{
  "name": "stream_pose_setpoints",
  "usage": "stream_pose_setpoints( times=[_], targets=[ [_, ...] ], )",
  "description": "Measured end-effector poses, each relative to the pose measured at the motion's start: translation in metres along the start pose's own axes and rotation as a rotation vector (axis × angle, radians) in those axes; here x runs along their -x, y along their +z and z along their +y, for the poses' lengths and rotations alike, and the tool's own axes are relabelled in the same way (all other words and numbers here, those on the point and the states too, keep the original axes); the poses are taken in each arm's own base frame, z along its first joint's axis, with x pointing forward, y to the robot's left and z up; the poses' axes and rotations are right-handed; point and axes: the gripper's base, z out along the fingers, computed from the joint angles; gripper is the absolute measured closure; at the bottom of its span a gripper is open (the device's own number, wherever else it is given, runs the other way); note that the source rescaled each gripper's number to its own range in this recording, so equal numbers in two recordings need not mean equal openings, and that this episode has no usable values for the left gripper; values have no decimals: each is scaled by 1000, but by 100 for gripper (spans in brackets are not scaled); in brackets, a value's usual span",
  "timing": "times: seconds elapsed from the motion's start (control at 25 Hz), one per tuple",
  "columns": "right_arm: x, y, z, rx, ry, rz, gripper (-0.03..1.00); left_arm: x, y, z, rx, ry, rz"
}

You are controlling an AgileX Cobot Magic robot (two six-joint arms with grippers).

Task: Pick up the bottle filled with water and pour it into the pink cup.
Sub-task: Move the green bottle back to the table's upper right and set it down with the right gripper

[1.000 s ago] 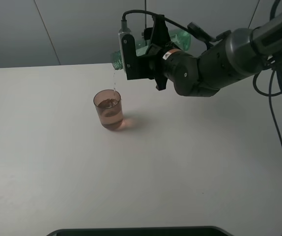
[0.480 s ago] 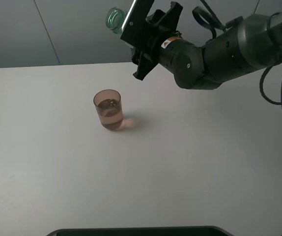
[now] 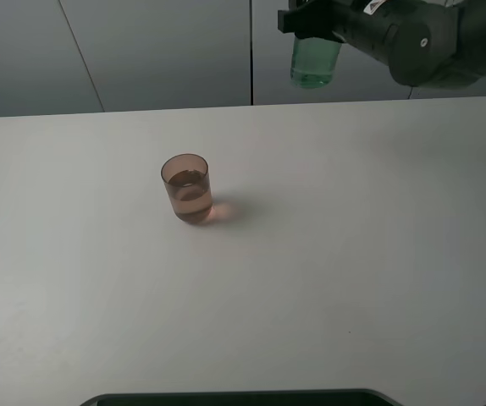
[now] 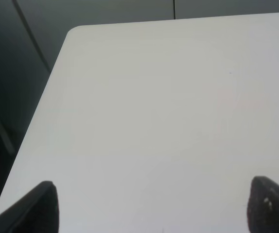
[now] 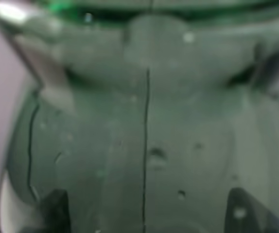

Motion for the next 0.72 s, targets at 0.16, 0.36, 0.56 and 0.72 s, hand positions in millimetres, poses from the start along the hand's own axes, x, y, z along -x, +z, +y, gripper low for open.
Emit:
stream_pose_setpoints(
  times=[0.16,0.36,0.56,0.72],
  targets=[
    [-14,-3,-41,-68,31,63,97,0,0,0,0,-2,0],
    [-46,-20,-80,-160,37,180,97,0,0,0,0,-2,0],
    [-70,-32,-111,-253,62,228,97,0,0,0,0,-2,0],
    [-87,-33,-138,-334,73,223,97,0,0,0,0,-2,0]
  ],
)
